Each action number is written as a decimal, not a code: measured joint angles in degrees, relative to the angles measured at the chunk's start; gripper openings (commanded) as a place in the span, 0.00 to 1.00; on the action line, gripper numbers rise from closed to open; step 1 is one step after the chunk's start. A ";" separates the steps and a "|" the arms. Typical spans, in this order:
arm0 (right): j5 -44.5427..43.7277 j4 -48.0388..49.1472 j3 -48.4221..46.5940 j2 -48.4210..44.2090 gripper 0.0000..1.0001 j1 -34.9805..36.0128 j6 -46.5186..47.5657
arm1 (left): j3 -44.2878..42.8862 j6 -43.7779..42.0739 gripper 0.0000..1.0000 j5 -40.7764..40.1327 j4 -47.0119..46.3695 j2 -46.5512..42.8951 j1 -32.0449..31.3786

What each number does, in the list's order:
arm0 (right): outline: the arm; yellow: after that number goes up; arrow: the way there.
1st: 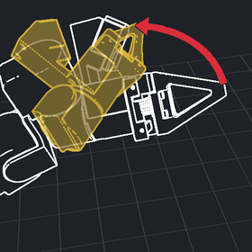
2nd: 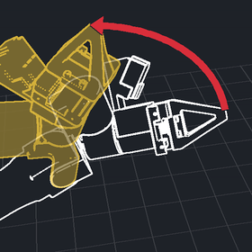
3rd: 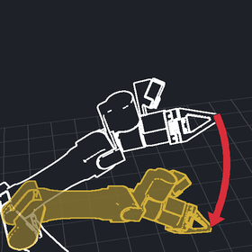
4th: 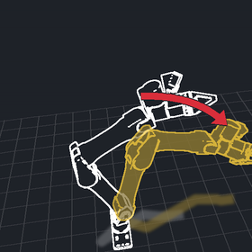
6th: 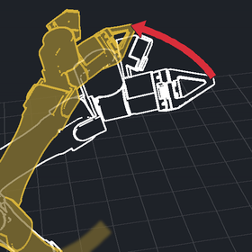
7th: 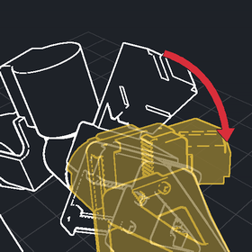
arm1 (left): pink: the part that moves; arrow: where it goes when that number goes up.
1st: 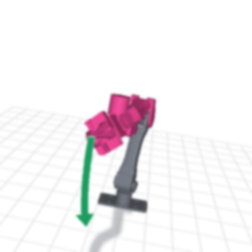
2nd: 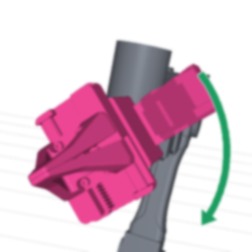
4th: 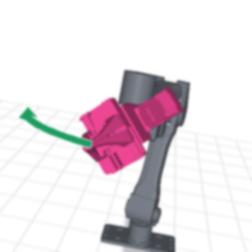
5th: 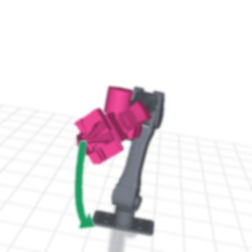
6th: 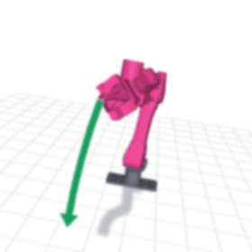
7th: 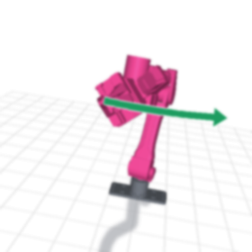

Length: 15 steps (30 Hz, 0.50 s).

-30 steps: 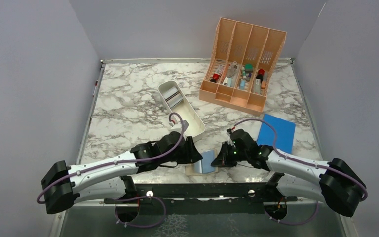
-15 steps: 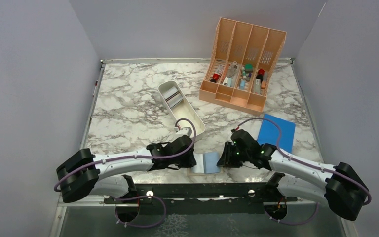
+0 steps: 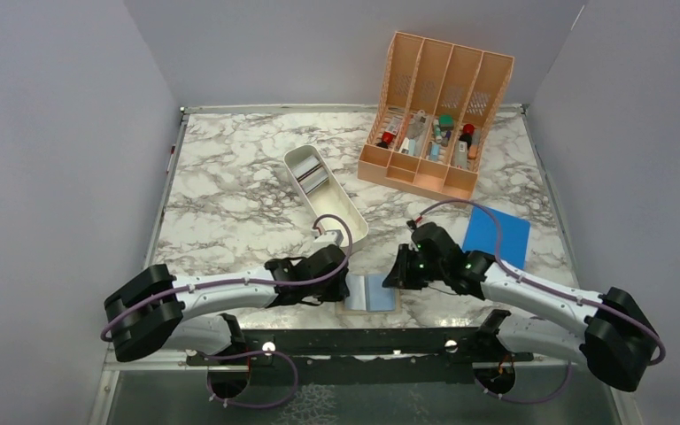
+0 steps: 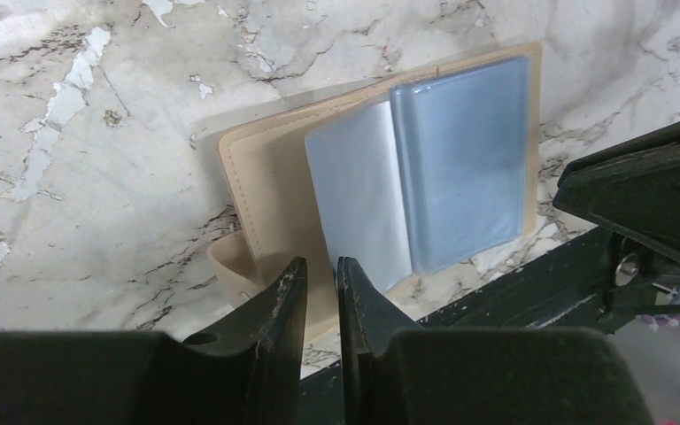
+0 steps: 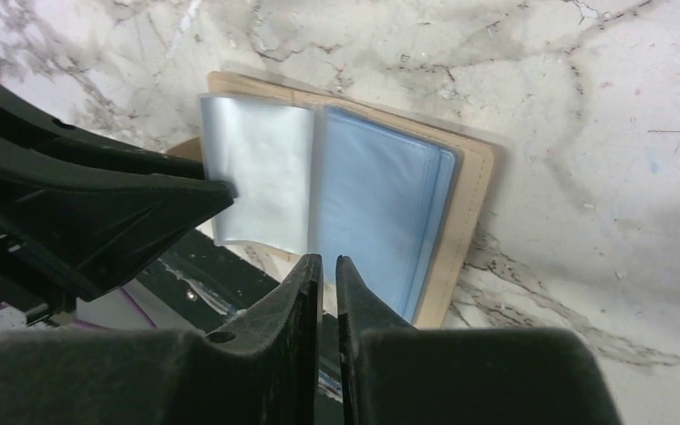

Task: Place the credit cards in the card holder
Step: Open the card holder at the center of the board.

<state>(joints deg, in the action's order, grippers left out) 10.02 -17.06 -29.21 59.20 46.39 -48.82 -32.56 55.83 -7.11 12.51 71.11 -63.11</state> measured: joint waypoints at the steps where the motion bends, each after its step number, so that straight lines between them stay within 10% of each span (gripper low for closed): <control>1: 0.00 1.20 0.42 1.20 0.14 0.00 0.22 | 0.02 0.00 0.20 -0.11 0.02 0.37 0.00; 15: -0.52 10.45 6.47 7.91 0.12 0.00 0.35 | 1.25 1.60 0.14 -2.62 0.90 2.45 0.00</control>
<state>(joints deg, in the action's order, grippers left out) 9.50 -6.61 -22.74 67.11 46.39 -48.47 -31.31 57.43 -9.74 13.41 73.56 -63.11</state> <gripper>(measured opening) 0.118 0.146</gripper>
